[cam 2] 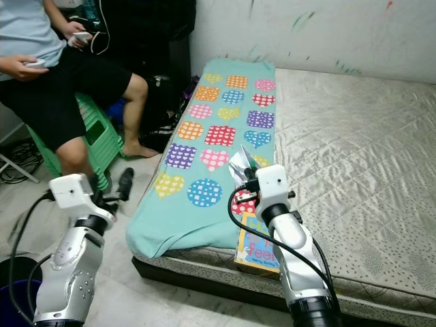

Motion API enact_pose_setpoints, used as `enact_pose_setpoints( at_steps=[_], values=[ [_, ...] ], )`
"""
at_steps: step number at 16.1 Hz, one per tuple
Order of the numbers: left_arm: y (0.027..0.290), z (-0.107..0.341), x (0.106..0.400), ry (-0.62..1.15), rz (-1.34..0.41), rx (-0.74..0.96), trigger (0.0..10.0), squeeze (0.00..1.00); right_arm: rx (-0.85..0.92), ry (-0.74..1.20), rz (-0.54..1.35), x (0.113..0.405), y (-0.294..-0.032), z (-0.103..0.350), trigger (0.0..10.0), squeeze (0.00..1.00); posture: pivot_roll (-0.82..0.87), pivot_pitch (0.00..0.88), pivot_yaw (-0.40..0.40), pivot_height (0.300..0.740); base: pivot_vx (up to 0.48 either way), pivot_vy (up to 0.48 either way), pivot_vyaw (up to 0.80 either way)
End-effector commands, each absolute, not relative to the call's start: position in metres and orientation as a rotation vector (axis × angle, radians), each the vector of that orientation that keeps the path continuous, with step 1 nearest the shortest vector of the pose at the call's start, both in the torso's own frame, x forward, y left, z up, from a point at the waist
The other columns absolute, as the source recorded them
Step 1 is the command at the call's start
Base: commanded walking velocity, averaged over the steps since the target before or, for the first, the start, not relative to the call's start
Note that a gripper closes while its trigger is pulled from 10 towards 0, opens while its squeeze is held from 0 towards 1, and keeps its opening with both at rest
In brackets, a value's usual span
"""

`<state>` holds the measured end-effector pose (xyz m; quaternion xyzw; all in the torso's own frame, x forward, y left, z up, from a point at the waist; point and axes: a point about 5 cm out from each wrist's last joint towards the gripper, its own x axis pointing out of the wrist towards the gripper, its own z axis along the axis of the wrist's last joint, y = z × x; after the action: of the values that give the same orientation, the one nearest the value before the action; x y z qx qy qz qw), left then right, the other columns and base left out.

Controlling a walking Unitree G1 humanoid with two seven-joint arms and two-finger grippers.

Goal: Clean up the room

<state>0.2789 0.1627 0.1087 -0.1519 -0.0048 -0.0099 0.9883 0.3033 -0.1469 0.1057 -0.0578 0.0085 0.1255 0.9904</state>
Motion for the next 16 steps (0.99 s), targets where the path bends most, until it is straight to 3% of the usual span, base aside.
enact_pose_setpoints(
  at_steps=[1, 7, 16],
  values=[
    [0.165, 0.112, 0.276, -0.017, -0.038, -0.298, 10.0, 0.0, -0.107, 0.037, 0.244, 0.3, -0.147, 0.102, 10.0, 0.0, -0.09, 0.025, 0.033, 0.74, 0.0, 0.0, 0.0],
    [0.173, 0.112, 0.273, -0.016, -0.007, -0.286, 10.0, 0.0, -0.125, 0.032, 0.317, 0.301, -0.132, 0.108, 10.0, 0.0, -0.07, 0.043, 0.014, 0.74, 0.0, 0.091, 0.0],
    [0.168, 0.112, 0.278, 0.0, -0.05, -0.272, 10.0, 0.0, -0.131, 0.041, 0.285, 0.295, -0.139, 0.106, 10.0, 0.0, -0.09, 0.042, 0.035, 0.74, 0.0, 0.448, 0.0]
  ],
)
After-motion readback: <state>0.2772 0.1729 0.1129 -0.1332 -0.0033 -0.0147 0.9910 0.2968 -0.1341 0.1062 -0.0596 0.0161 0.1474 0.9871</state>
